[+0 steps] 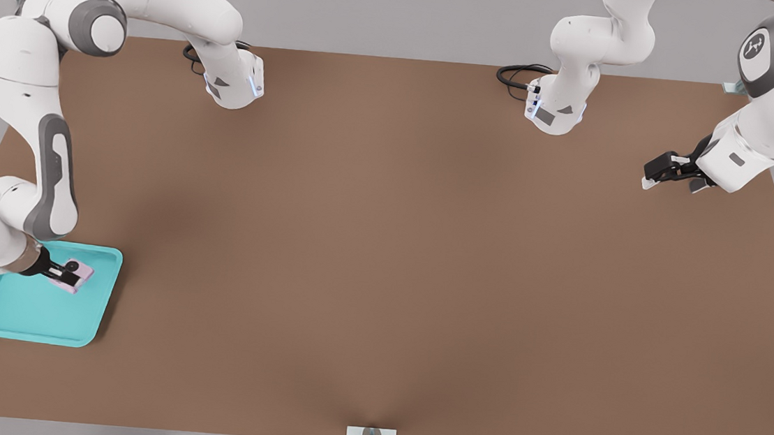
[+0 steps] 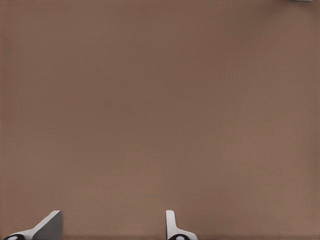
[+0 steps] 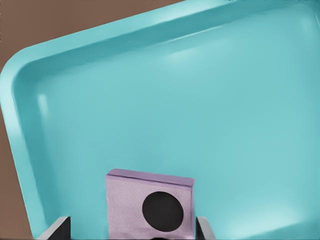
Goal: Keep left arm still and place phone on the tray with right arm
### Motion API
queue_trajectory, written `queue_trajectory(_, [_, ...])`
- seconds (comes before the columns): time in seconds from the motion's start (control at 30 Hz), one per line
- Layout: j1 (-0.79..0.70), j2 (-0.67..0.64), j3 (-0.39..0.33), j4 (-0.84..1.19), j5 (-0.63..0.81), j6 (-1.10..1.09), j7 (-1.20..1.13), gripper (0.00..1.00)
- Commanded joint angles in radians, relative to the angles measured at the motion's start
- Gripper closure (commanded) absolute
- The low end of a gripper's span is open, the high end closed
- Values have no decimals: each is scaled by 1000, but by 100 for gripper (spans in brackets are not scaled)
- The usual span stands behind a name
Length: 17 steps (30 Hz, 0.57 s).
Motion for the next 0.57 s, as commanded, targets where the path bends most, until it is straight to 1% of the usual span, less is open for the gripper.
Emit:
queue_trajectory(0.0, [-1, 4, 5, 8, 5, -8, -640, 0])
queue_trajectory(0.03, [-47, -15, 51, 2, 27, -17, -653, 0])
queue_trajectory(0.07, [-93, -62, 119, -8, 27, -45, -665, 0])
queue_trajectory(0.1, [-70, -180, 141, -6, 25, -190, -606, 0])
queue_trajectory(0.13, [-67, -288, 218, 9, 21, -302, -495, 0])
queue_trajectory(0.17, [-67, -348, 298, 34, 15, -379, -352, 0])
queue_trajectory(0.2, [-32, -352, 369, 148, -13, -538, -142, 0])
queue_trajectory(0.23, [91, -419, 353, 219, -28, -635, -82, 0])
queue_trajectory(0.27, [333, -525, 72, 219, 39, -703, -44, 0])
queue_trajectory(0.3, [558, -640, -223, 149, 133, -750, -54, 0])
queue_trajectory(0.33, [640, -694, -300, 92, 134, -760, -51, 0])
queue_trajectory(0.53, [681, -708, -316, 54, 127, -746, -47, 0])
